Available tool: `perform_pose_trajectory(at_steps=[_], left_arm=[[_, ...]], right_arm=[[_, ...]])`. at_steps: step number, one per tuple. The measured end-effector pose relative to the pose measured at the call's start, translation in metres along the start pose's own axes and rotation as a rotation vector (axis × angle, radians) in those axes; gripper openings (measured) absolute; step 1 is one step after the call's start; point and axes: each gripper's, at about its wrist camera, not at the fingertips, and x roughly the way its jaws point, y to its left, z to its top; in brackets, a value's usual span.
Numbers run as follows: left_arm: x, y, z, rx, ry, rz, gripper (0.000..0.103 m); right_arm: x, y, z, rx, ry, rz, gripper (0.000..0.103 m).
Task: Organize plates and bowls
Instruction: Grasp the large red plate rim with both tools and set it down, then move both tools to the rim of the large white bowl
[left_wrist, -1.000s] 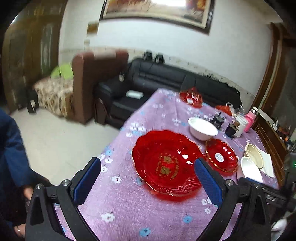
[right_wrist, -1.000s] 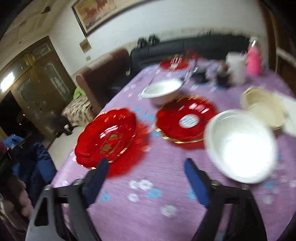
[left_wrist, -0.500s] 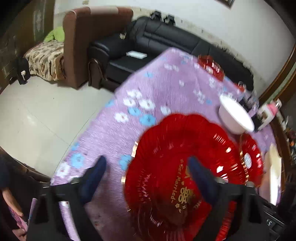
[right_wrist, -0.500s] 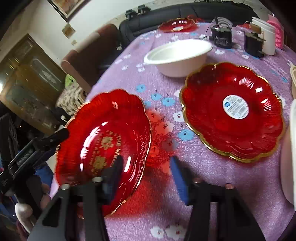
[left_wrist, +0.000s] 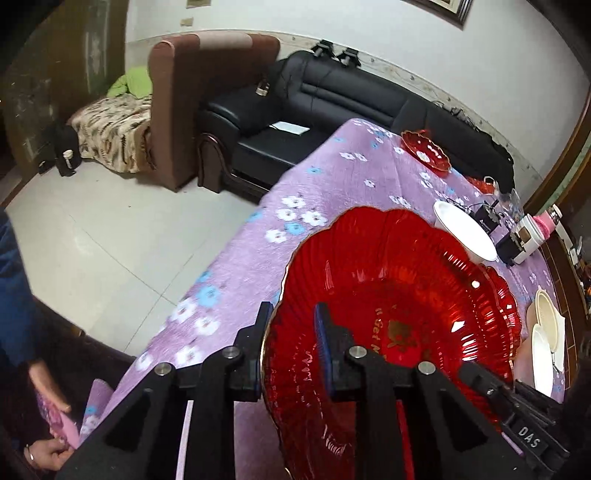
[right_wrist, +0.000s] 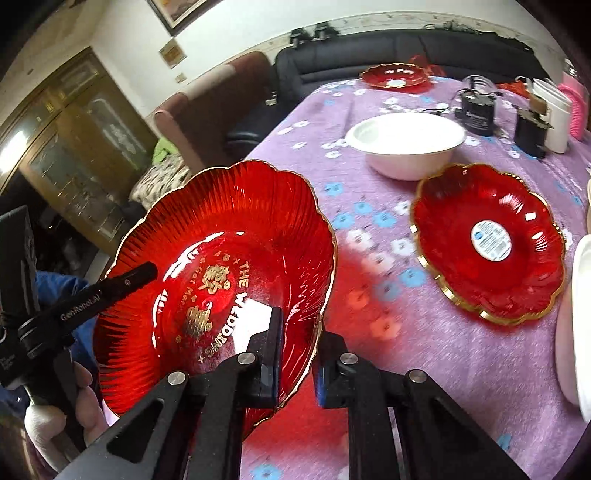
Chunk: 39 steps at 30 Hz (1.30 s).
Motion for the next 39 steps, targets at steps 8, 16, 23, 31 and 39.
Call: perform_pose_trajectory(at_steps=[8, 16, 23, 31, 39], left_arm=[[0.027, 0.007, -0.033, -0.003, 0.083, 0.054, 0.022], [0.014, -0.005, -0.042, 0.023, 0.033, 0.102, 0.052], [-0.052, -0.015, -0.064, 0.029, -0.129, 0.163, 0.064], [-0.125, -0.082, -0.109, 0.15, -0.374, 0.265, 0.093], [-0.133, -0.133, -0.126, 0.284, -0.349, 0.22, 0.094]], right_arm=[[0.024, 0.001, -0.028, 0.02, 0.063, -0.041, 0.015], [0.0, 0.002, -0.037, -0.025, -0.016, -0.108, 0.019], [-0.058, -0.011, -0.056, -0.048, -0.154, -0.145, 0.042], [-0.096, -0.044, -0.095, 0.044, -0.239, -0.142, 0.042], [-0.121, -0.082, -0.113, 0.124, -0.285, -0.187, 0.042]])
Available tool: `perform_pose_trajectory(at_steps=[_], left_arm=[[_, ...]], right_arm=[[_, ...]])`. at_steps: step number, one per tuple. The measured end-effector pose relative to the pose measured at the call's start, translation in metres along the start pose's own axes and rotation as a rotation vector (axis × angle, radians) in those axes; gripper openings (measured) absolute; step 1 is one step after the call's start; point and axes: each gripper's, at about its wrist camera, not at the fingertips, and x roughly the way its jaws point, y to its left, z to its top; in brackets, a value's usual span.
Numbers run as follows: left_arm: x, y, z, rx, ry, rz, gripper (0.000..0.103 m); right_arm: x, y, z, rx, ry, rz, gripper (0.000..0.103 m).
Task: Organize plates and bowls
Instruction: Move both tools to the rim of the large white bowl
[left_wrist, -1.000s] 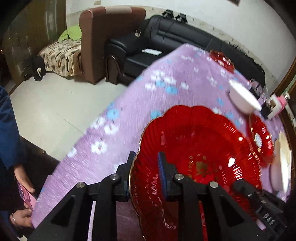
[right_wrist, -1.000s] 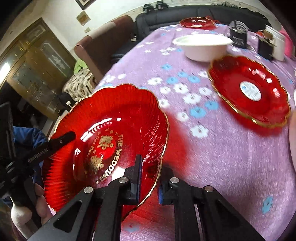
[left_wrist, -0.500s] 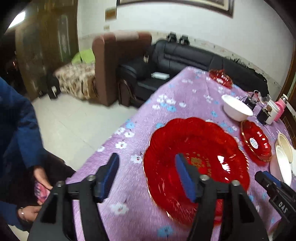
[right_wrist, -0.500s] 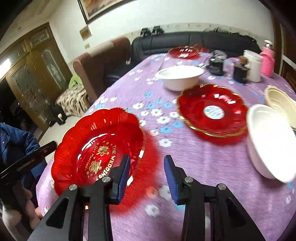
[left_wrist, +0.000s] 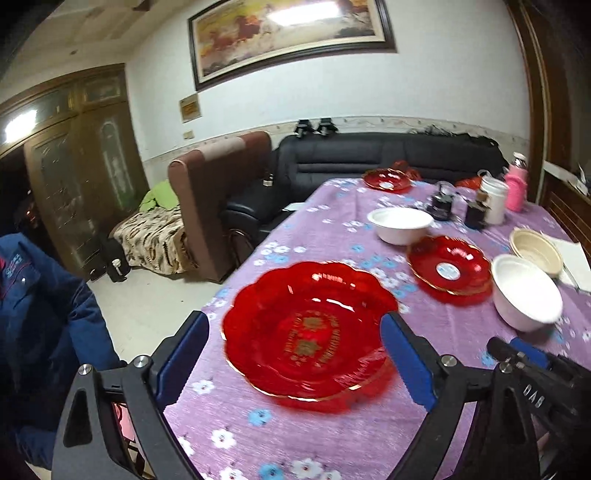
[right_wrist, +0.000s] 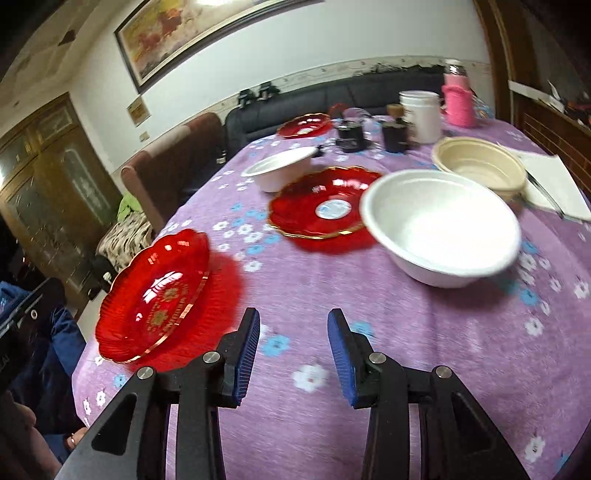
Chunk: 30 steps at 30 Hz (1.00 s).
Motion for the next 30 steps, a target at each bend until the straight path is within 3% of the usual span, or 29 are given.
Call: perform_pose_trajectory(at_steps=[6, 9, 12, 15, 18, 21, 22, 27, 30], left_arm=[[0.001, -0.005, -0.006, -0.003, 0.039, -0.051, 0.094], [0.001, -0.005, -0.007, -0.018, 0.052, -0.076, 0.094], [0.001, -0.01, -0.007, -0.014, 0.065, -0.103, 0.094], [-0.002, -0.016, -0.008, 0.008, 0.067, -0.125, 0.094], [-0.003, -0.02, -0.01, 0.016, 0.071, -0.142, 0.094], [-0.003, -0.018, -0.009, 0.019, 0.077, -0.148, 0.094], [-0.003, -0.018, -0.008, 0.017, 0.076, -0.147, 0.094], [0.005, -0.019, -0.004, 0.009, 0.082, -0.148, 0.094], [0.011, -0.023, -0.003, 0.002, 0.096, -0.168, 0.094]], right_arm=[[-0.034, -0.062, 0.016, 0.144, -0.113, -0.064, 0.042], [-0.042, -0.091, 0.028, 0.208, -0.139, -0.149, 0.05], [-0.031, -0.114, 0.043, 0.251, -0.111, -0.198, 0.05], [0.001, -0.124, 0.058, 0.253, -0.022, -0.245, 0.05], [0.032, -0.134, 0.061, 0.29, 0.058, -0.224, 0.05], [0.04, -0.146, 0.059, 0.342, 0.097, -0.164, 0.016], [0.036, -0.147, 0.058, 0.348, 0.093, -0.156, 0.012], [0.007, -0.148, 0.051, 0.296, 0.095, -0.244, 0.012], [-0.006, -0.154, 0.045, 0.304, 0.122, -0.25, 0.016]])
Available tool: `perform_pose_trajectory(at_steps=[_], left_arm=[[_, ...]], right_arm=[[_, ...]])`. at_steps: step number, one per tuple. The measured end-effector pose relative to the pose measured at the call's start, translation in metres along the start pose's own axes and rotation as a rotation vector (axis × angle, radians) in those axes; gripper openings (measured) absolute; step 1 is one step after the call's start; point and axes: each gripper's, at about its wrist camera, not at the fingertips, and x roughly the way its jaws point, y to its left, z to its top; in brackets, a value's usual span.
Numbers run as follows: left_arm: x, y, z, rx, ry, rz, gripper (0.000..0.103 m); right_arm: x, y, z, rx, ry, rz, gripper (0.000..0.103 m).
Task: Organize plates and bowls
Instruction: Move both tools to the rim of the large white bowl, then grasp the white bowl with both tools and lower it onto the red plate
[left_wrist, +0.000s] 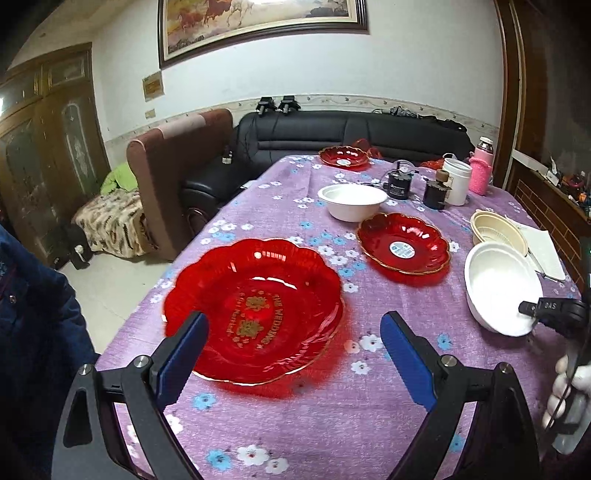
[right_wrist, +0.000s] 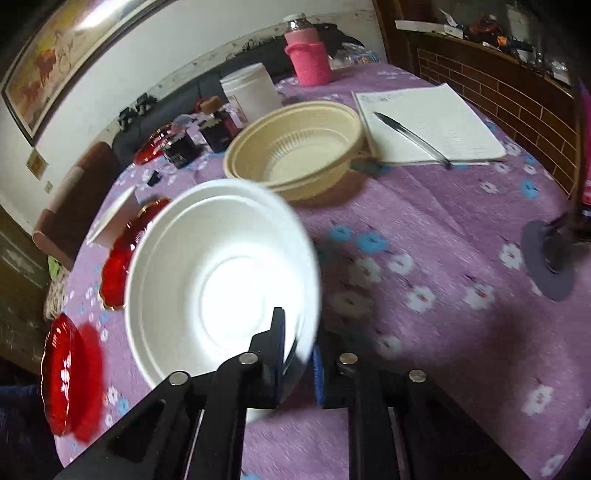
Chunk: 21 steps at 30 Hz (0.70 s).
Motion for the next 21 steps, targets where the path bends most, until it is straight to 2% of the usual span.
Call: perform_pose_trajectory(at_steps=[3, 6, 10, 12, 16, 21], left_arm=[[0.005, -0.005, -0.001, 0.01, 0.01, -0.01, 0.094], [0.007, -0.007, -0.001, 0.024, 0.011, -0.012, 0.094], [0.009, 0.0, 0.008, 0.0, 0.008, -0.025, 0.094], [0.011, 0.001, 0.012, -0.014, 0.017, -0.054, 0.094], [0.02, -0.015, 0.021, -0.012, 0.049, -0.145, 0.094], [0.055, -0.066, 0.032, -0.015, 0.184, -0.335, 0.094]], right_arm=[[-0.016, 0.0, 0.0, -0.008, -0.046, -0.029, 0.025], [-0.036, 0.005, 0.001, -0.021, -0.125, -0.039, 0.046], [-0.052, 0.018, 0.008, -0.064, -0.179, 0.023, 0.048], [-0.054, 0.015, 0.011, -0.06, -0.183, 0.018, 0.049], [-0.033, -0.008, 0.016, -0.021, -0.142, -0.037, 0.049], [-0.002, -0.028, 0.013, 0.033, -0.058, -0.021, 0.049]])
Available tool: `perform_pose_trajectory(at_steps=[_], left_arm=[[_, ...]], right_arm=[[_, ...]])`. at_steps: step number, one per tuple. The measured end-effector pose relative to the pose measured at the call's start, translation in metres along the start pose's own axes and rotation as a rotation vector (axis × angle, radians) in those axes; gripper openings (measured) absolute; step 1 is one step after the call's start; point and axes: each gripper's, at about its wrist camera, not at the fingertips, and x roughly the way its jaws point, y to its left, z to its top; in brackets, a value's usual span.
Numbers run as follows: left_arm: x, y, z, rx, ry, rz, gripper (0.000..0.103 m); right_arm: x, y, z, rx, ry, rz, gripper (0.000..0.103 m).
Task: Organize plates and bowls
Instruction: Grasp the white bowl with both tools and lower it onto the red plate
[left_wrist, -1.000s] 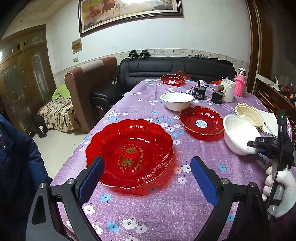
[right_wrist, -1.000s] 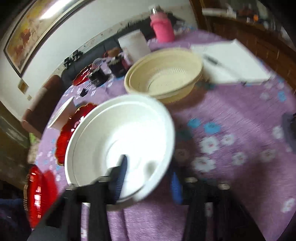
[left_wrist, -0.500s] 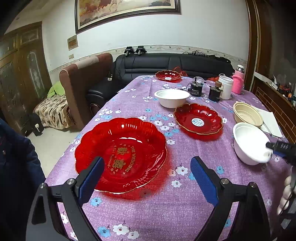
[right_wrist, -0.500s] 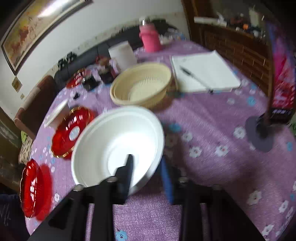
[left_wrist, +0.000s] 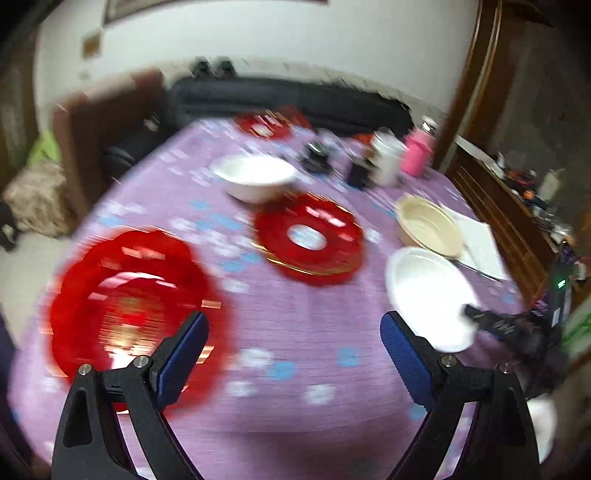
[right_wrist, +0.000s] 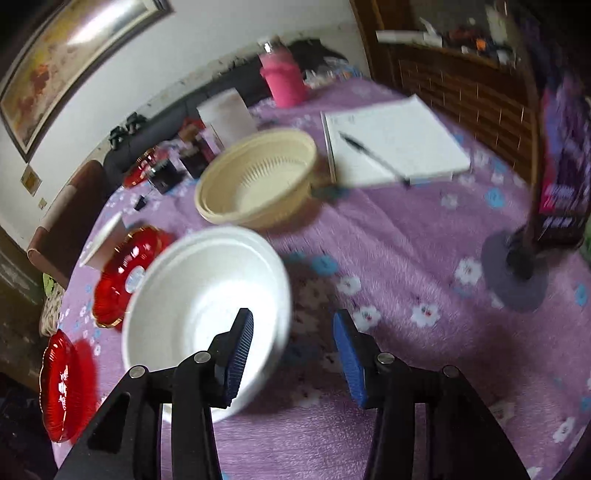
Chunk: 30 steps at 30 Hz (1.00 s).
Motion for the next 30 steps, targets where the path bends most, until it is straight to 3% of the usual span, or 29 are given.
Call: perform_pose_trajectory(at_steps=[3, 9, 10, 11, 12, 13, 15, 16, 19, 24, 30], left_arm=[[0.039, -0.027, 0.008, -0.002, 0.076, -0.067, 0.094], [0.113, -0.065, 0.012, 0.008, 0.209, -0.052, 0.09], [0.122, -0.069, 0.013, 0.01, 0.226, -0.052, 0.081], [0.13, -0.073, 0.013, 0.017, 0.241, -0.047, 0.064], [0.137, -0.079, 0.013, 0.03, 0.256, -0.051, 0.054], [0.143, -0.083, 0.012, 0.043, 0.28, -0.074, 0.034], [0.146, -0.087, 0.009, 0.037, 0.306, -0.113, 0.014], [0.142, -0.091, 0.007, 0.048, 0.305, -0.115, 0.011], [0.119, -0.098, 0.003, 0.108, 0.241, -0.068, 0.011], [0.076, -0.076, 0.006, 0.098, 0.181, -0.069, 0.011], [0.022, 0.001, 0.013, -0.009, 0.121, 0.016, 0.012]], right_arm=[[0.008, -0.002, 0.0, -0.001, -0.001, 0.014, 0.048], [0.02, -0.006, 0.003, -0.004, 0.014, 0.028, 0.037], [0.022, -0.006, 0.002, -0.003, 0.019, 0.03, 0.034], [0.023, -0.006, 0.002, -0.002, 0.024, 0.031, 0.032], [0.025, -0.007, 0.002, -0.001, 0.03, 0.037, 0.024], [0.026, -0.007, 0.001, 0.002, 0.037, 0.067, 0.019], [0.023, -0.003, 0.001, -0.008, 0.027, 0.091, 0.016], [0.02, 0.0, 0.0, -0.024, 0.023, 0.09, 0.01], [0.009, 0.011, -0.002, -0.058, -0.002, 0.084, 0.01], [-0.014, 0.042, -0.004, -0.116, -0.026, 0.149, 0.011], [-0.025, 0.133, -0.02, -0.261, 0.002, 0.289, 0.011]])
